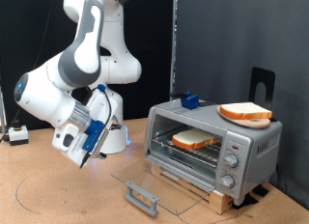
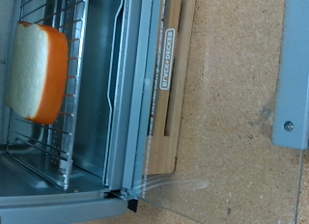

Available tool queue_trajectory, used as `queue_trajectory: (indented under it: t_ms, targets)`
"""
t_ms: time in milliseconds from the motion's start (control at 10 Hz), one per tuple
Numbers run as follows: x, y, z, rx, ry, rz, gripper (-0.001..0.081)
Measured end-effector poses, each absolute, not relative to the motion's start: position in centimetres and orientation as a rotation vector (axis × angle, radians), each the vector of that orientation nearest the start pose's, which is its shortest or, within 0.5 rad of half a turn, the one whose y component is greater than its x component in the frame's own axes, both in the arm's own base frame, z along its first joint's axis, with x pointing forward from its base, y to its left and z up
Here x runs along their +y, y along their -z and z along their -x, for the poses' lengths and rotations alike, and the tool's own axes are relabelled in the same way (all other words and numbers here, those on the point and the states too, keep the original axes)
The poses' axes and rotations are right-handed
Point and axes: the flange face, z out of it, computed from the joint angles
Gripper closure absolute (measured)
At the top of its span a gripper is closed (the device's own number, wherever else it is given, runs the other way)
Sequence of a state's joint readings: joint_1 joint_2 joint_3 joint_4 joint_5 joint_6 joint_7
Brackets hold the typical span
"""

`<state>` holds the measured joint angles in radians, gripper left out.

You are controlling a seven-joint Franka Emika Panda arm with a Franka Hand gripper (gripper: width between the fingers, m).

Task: Make a piece of toast with the oven

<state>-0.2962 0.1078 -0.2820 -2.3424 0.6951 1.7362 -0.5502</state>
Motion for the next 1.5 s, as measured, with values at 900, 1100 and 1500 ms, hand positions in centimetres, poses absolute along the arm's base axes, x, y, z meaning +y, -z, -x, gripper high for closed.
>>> queue_trajectory:
  t_ms: [900, 1100, 1500]
  targets:
    - [-19.8, -16.5, -38.8, 0.477, -0.417, 2.261, -0.0003]
    - [-19.7, -15.1, -38.2, 0.497, -0.442, 2.266, -0.0003]
    - [-16.6, -12.8, -36.0, 0.464, -0.503, 2.223, -0.0003]
